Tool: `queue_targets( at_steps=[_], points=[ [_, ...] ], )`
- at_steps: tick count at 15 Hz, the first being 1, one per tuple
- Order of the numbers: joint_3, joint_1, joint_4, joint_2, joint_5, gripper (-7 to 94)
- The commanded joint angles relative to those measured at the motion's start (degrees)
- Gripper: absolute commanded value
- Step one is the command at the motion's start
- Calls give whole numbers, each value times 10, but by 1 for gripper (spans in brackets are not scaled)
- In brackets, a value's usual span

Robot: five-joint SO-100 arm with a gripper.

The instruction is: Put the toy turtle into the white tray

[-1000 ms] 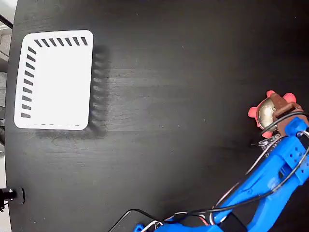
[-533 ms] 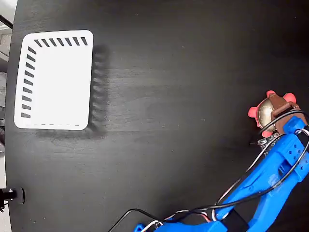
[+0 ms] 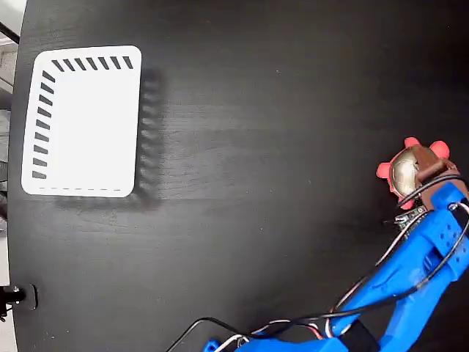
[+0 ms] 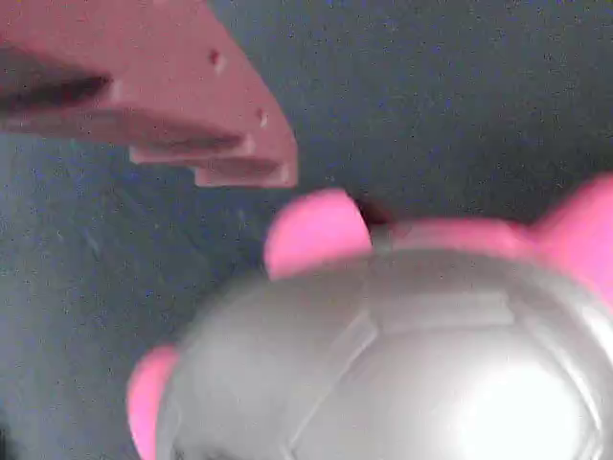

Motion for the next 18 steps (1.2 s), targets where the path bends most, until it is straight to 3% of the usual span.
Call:
queue_targets(
  at_steps=[1, 3, 7, 10, 11, 16, 18],
  points=[
    [7, 4, -8, 24, -21, 55],
    [15, 4, -17, 25, -20, 52],
    [33, 5, -40, 33, -11, 21],
    [58, 5, -66, 44, -10, 7],
    [69, 5, -76, 49, -10, -3],
    [76, 4, -76, 56, 1, -3],
    [42, 3, -31, 57, 14, -3]
  ],
)
